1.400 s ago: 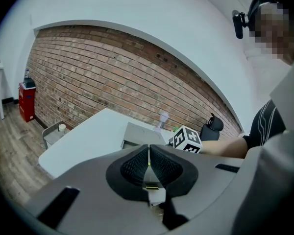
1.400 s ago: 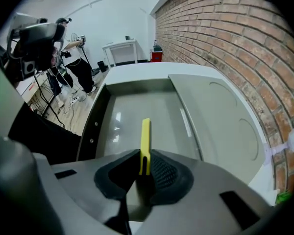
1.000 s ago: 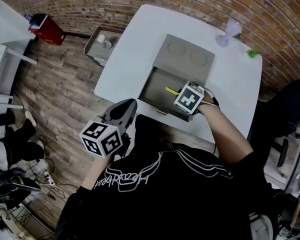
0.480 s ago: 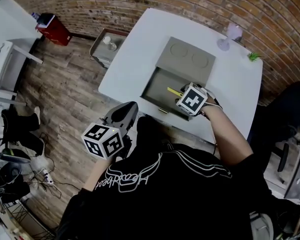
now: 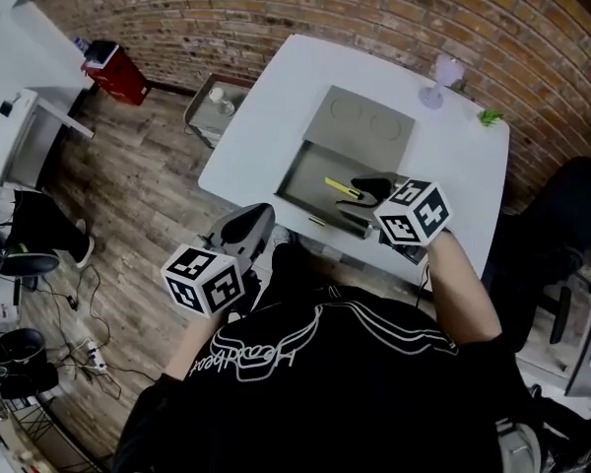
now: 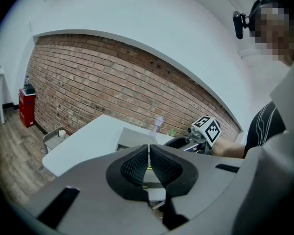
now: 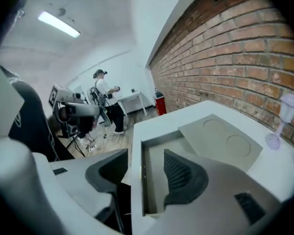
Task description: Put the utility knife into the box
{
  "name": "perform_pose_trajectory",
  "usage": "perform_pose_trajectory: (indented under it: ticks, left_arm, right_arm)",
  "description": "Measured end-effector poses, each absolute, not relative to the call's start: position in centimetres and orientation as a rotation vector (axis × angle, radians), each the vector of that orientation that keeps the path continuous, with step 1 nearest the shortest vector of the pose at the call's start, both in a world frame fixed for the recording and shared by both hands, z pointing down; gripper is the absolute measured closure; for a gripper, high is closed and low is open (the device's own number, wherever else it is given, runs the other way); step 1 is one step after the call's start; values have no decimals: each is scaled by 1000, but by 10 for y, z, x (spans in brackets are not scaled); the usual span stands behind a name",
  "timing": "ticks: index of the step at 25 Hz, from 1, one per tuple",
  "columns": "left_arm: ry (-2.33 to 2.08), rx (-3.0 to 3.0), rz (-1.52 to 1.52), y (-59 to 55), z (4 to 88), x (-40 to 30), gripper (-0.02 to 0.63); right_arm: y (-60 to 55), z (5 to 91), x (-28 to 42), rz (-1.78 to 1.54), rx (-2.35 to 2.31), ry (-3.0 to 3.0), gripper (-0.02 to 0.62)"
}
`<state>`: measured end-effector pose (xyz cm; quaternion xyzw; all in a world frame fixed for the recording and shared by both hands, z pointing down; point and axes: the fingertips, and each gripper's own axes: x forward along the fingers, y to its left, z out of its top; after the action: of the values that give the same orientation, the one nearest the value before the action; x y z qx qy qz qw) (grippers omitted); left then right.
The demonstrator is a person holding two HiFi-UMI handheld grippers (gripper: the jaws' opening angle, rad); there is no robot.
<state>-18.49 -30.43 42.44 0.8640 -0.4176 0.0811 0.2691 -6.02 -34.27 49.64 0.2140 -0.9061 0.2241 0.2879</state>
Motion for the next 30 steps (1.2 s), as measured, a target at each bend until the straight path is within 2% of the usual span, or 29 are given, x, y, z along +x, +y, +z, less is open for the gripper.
perform_pose_trajectory:
  ticks: [4,6,8,10,19,30]
  left_arm:
    - [-1095,2376,200,-294,408,-173,569]
    - [-1074,2392,183,-289,402,-168,569]
    - [-1050,2403,157,-287,395,-162,569]
    - [-1024,2419,128,-286,388,-155,569]
    - [-891,2489,75,-277,363,-121,569]
    - [-814,2543,101,-285,358,-95,569]
  right_arm:
    - [-331,445,-64,646,623,-2645,414]
    - [-327,429,-59,673,656,-2713,470]
    - [-322,423,-53,687,678,-2724,551]
    - [-317,421,-46,667,695,-2721,586]
    - [-284,387,-37,659,566,-2919,595]
    - [-284,359,-17,527,671,-2994,595]
